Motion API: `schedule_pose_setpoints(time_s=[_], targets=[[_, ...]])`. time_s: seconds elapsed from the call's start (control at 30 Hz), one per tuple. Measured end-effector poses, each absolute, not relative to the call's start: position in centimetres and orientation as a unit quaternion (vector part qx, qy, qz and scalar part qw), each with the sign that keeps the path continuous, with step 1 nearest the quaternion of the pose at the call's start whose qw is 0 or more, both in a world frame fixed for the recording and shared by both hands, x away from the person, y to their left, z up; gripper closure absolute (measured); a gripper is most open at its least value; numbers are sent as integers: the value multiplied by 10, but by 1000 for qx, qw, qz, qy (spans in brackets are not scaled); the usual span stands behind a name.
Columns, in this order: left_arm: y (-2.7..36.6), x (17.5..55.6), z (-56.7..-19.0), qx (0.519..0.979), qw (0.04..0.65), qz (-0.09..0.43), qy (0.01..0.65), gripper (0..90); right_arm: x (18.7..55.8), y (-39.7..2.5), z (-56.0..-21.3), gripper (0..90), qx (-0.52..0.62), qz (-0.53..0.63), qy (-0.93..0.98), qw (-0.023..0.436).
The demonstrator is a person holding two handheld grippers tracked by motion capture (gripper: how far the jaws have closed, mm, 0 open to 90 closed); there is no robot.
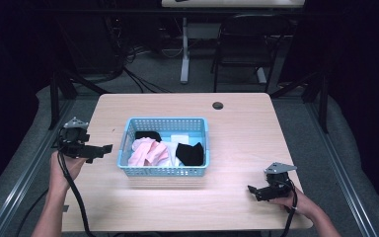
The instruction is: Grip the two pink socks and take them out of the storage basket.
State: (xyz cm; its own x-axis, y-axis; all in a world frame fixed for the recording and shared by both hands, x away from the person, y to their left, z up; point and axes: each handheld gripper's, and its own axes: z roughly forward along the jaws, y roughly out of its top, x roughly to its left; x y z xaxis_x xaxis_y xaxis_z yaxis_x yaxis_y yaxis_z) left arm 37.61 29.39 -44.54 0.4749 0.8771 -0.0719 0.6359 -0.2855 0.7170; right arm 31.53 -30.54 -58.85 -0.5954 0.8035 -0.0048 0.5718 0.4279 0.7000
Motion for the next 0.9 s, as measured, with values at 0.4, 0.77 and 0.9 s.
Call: schedule_pose_setpoints(time_s=[0.4, 0.77, 0.9], targets=[[245, 392, -435, 823, 329, 149, 438, 0, 315, -305, -589, 0, 415, 337, 827, 172], [205, 407, -448, 850, 303, 126, 413, 0, 315, -305, -589, 0, 415, 338, 827, 173], [197, 411, -451, 850, 301, 126, 414, 0, 315, -305, -589, 0, 415, 340, 826, 174]])
